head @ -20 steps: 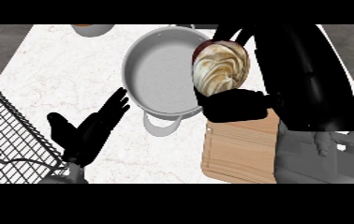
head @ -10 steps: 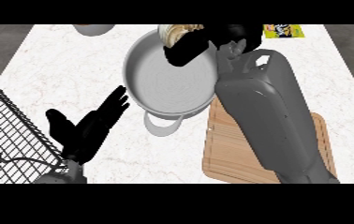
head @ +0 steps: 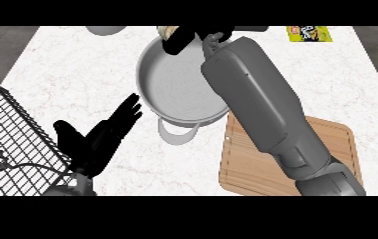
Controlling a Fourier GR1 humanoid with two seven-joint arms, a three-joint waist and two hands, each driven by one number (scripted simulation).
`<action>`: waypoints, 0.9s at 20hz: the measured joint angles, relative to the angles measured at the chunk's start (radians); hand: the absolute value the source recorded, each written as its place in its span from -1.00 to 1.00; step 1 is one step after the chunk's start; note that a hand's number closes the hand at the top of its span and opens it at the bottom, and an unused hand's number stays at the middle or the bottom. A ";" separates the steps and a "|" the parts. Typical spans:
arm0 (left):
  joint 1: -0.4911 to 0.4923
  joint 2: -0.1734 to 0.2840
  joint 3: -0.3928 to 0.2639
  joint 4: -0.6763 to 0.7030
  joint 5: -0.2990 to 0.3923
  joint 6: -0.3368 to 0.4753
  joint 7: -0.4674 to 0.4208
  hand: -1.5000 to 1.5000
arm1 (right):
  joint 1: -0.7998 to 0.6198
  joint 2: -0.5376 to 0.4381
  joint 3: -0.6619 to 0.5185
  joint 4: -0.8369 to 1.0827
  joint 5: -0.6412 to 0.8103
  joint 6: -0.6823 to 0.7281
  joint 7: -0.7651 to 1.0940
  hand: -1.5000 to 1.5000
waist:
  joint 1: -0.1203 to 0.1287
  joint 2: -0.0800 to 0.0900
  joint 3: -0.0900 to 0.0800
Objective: Pick the cupcake from the cutting board and place it in the pot
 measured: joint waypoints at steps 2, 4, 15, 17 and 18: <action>-0.007 0.002 0.002 0.003 0.002 -0.008 0.002 0.00 | -0.036 0.000 0.016 0.082 -0.050 -0.061 -0.027 1.00 | 0.010 0.002 0.000; -0.011 -0.005 -0.012 -0.010 -0.005 -0.004 0.014 0.00 | -0.060 0.001 0.026 0.161 -0.095 -0.113 -0.063 1.00 | 0.016 0.003 0.000; -0.065 -0.033 -0.030 0.033 -0.020 -0.012 0.009 0.00 | -0.064 0.001 0.036 0.368 -0.417 -0.292 -0.207 -1.00 | 0.064 0.019 0.000; -0.060 -0.036 -0.036 0.036 -0.022 -0.015 0.006 0.00 | -0.053 0.001 0.020 0.375 -0.482 -0.323 -0.264 -1.00 | 0.071 0.021 0.001; -0.066 -0.034 -0.036 0.037 -0.022 -0.018 0.009 0.00 | -0.055 0.001 0.013 0.384 -0.509 -0.338 -0.288 -1.00 | 0.075 0.022 0.001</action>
